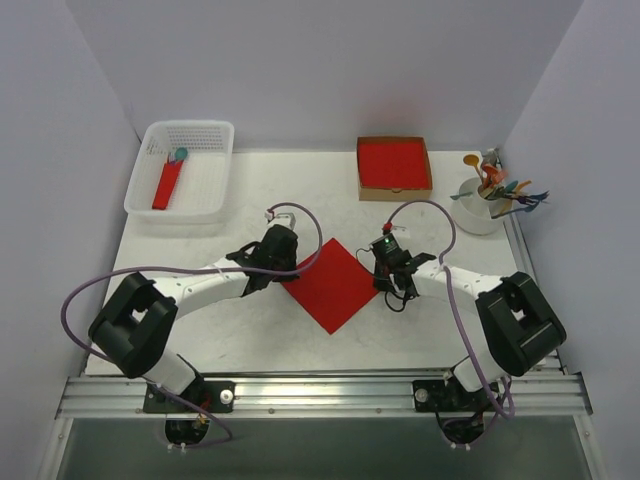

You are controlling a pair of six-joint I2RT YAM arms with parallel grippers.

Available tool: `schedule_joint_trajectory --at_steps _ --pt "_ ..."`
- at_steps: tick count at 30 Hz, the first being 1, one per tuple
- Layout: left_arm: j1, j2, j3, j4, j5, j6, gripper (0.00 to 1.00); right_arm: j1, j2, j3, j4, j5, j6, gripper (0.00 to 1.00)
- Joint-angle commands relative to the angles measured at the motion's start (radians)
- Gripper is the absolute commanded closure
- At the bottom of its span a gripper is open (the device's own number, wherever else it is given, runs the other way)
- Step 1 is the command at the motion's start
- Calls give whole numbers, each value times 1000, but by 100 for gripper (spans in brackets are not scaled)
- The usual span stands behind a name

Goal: Place the utensils on the paper napkin and roll it up
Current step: Adjust the napkin at the center of the board.

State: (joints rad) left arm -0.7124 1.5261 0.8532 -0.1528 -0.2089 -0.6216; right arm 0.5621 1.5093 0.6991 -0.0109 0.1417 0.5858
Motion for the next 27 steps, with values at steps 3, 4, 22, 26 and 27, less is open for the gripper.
schedule_joint_trajectory --at_steps 3,4,22,26,27 --pt "16 68 69 9 -4 -13 98 -10 26 28 -24 25 -17 100" --pt "17 75 70 6 -9 -18 98 -8 28 28 -24 25 -18 100" --pt "21 151 44 -4 -69 -63 98 -21 31 22 -17 29 -21 100" --pt "21 157 32 4 -67 -70 98 -22 34 31 -21 26 -24 100" --pt "21 157 32 6 -67 -72 98 -22 31 31 -21 24 -26 100"
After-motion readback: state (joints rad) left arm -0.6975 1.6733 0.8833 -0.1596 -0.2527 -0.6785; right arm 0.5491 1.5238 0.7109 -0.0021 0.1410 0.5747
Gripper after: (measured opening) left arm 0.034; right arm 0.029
